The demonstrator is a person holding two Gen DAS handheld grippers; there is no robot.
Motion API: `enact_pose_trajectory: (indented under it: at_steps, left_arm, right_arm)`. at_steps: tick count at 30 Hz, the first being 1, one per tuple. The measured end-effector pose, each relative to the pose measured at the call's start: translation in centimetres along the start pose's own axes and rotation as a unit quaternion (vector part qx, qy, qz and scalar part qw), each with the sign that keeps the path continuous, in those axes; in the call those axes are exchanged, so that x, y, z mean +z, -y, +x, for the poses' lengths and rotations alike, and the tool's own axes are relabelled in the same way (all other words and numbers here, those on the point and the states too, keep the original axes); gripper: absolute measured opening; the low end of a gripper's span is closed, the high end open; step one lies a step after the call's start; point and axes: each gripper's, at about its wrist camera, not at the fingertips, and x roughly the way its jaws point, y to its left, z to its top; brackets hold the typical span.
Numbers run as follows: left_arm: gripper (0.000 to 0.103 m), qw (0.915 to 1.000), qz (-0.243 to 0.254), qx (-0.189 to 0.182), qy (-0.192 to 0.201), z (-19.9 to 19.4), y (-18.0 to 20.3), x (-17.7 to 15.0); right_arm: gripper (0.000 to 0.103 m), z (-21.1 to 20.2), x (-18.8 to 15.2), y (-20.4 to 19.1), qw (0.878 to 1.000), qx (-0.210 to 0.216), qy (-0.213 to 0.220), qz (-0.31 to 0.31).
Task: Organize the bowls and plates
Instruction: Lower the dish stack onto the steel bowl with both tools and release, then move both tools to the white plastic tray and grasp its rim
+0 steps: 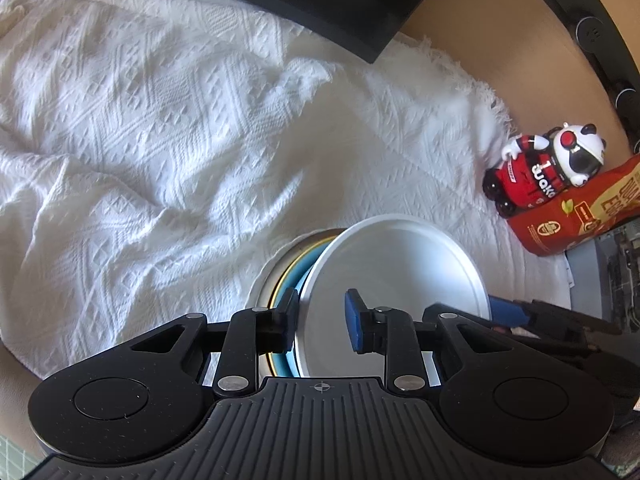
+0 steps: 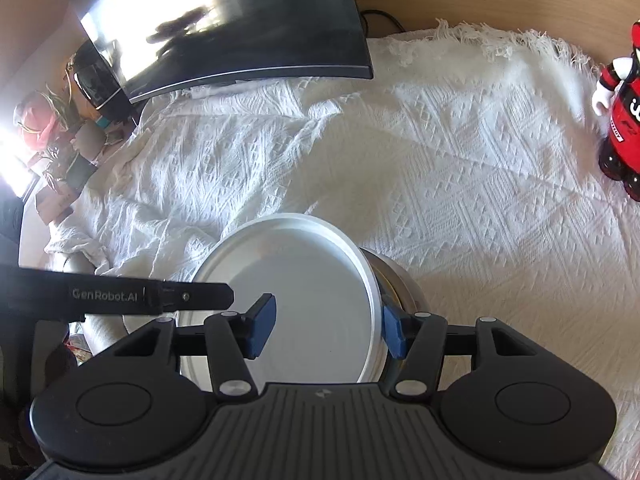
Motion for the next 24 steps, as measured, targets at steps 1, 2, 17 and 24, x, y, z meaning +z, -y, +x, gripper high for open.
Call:
enact_pose_trajectory:
  at_steps: [1, 2, 17, 24]
  left_arm:
    - [0.027, 1.0, -0.001, -0.001, -0.001, 0.0, -0.1, 0.1]
    - [0.027, 1.0, -0.002, -0.004, -0.002, 0.0, -0.2, 0.1]
    - [0.027, 0.989, 0.059, -0.027, 0.133, -6.4, 6.1, 0.1]
    - [0.027, 0.9829, 0.14, -0.1, 0.066, -2.6, 14.7, -1.7]
  right_arm:
    - [0.057, 0.0, -0.1, -0.1, 1.0, -0.001, 0.0, -0.002]
    - [0.057, 0.0, -0.1, -0.1, 1.0, -0.001, 0.0, -0.002]
    - [0.056, -5.8, -1.9, 3.0, 0.995, -0.005, 0.096, 0.027]
    - [0.058, -10.3, -5.6, 8.1, 0.982, -0.09, 0.16, 0.049]
